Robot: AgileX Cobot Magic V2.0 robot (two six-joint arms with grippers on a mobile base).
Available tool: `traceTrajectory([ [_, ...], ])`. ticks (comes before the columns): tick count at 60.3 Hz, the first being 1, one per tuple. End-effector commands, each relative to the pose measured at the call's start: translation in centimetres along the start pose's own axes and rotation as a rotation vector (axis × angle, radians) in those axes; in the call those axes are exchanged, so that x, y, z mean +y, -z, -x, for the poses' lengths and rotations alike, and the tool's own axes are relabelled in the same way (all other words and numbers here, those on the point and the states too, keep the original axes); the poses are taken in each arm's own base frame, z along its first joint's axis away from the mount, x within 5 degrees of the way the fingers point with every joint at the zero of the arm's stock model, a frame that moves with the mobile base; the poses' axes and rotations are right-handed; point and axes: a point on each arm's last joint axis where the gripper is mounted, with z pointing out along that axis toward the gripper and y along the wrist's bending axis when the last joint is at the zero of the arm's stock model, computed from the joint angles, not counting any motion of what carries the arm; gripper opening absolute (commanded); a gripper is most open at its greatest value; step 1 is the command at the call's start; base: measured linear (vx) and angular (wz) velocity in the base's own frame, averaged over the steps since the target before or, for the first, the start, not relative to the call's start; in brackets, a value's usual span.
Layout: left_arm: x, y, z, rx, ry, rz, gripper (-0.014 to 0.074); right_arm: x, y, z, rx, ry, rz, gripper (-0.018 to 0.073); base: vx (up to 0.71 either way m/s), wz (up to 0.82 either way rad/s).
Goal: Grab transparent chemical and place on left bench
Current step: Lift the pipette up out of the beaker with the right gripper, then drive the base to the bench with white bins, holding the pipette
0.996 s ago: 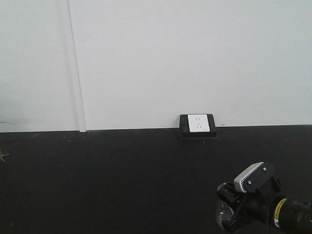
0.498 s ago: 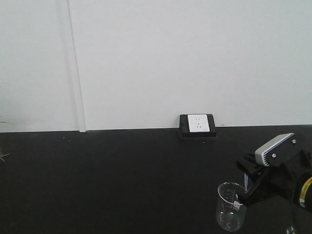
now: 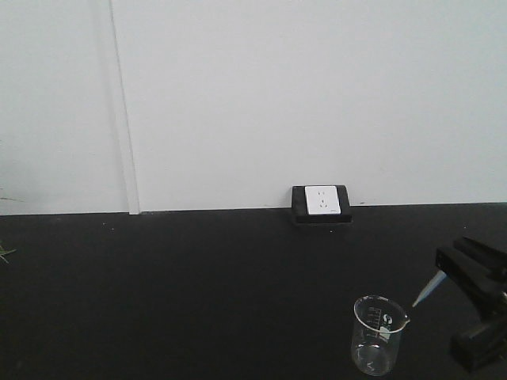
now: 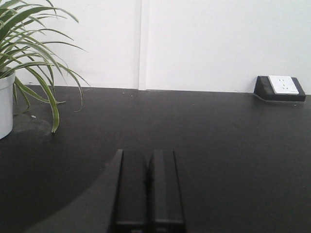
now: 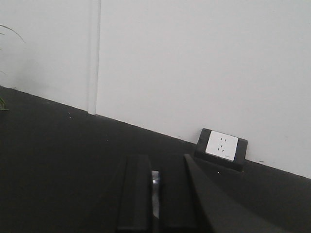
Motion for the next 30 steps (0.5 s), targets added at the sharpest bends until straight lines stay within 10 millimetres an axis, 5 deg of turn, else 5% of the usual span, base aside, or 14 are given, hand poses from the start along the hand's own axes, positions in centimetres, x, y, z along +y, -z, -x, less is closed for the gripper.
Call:
traceTrajectory([
  [1, 0.0, 0.1, 0.3, -0.081, 0.009, 0.002, -0.0003, 0.6, 1.4, 1.0, -0.077, -0.006, 0.012, -0.0004, 0.0, 0.0],
  [15, 0.0, 0.1, 0.3, -0.081, 0.009, 0.002, -0.0003, 1.7, 3.8, 0.0, -0.102, 0.005, 0.009, -0.0004, 0.0, 0.0],
  [30, 0.0, 0.1, 0.3, -0.081, 0.009, 0.002, -0.0003, 1.9, 4.1, -0.4, -0.099, 0.005, 0.009, -0.0004, 0.0, 0.0],
])
